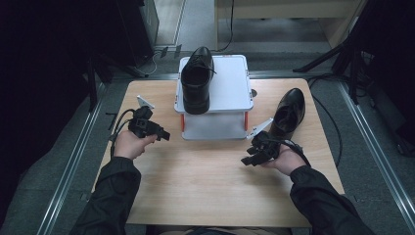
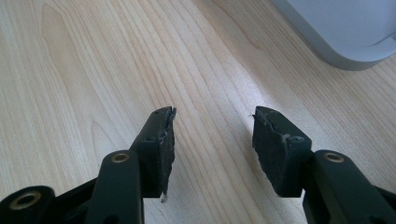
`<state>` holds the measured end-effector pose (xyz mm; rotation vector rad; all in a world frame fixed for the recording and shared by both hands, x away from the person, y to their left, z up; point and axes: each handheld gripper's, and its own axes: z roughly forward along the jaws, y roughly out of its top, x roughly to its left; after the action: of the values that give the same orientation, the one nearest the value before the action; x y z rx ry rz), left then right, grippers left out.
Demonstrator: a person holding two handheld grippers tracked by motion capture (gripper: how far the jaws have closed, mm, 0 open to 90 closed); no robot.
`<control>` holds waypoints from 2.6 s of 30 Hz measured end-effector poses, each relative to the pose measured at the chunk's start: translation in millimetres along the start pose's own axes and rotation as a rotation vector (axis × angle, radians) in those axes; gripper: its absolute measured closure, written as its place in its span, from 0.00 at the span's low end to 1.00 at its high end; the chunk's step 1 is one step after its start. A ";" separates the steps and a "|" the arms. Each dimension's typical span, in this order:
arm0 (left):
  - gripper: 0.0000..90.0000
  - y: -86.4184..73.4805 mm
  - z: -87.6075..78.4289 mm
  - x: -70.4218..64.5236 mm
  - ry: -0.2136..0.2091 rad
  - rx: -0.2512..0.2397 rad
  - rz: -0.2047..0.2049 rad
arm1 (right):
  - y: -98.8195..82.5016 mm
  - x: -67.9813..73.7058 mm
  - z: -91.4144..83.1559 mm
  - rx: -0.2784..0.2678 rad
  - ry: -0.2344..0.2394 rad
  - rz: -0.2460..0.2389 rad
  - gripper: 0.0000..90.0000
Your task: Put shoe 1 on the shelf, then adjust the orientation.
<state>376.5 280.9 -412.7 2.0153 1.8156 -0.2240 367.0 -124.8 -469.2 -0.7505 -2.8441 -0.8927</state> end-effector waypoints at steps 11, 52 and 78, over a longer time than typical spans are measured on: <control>0.56 -21.1 8.6 3.4 -0.001 -0.043 0.012 | -0.4 -1.1 -0.1 0.002 0.002 0.007 0.55; 0.53 -26.1 28.1 -1.7 -0.012 -0.023 0.116 | 27.0 -49.6 -89.1 0.121 -0.040 0.118 0.70; 0.54 -24.8 35.2 -4.7 -0.011 0.002 0.134 | 46.5 -94.8 -91.7 0.281 -0.106 0.238 0.86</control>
<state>357.1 263.9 -447.4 2.1229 1.6655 -0.1965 465.0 -183.3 -388.3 -1.0933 -2.8003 -0.4227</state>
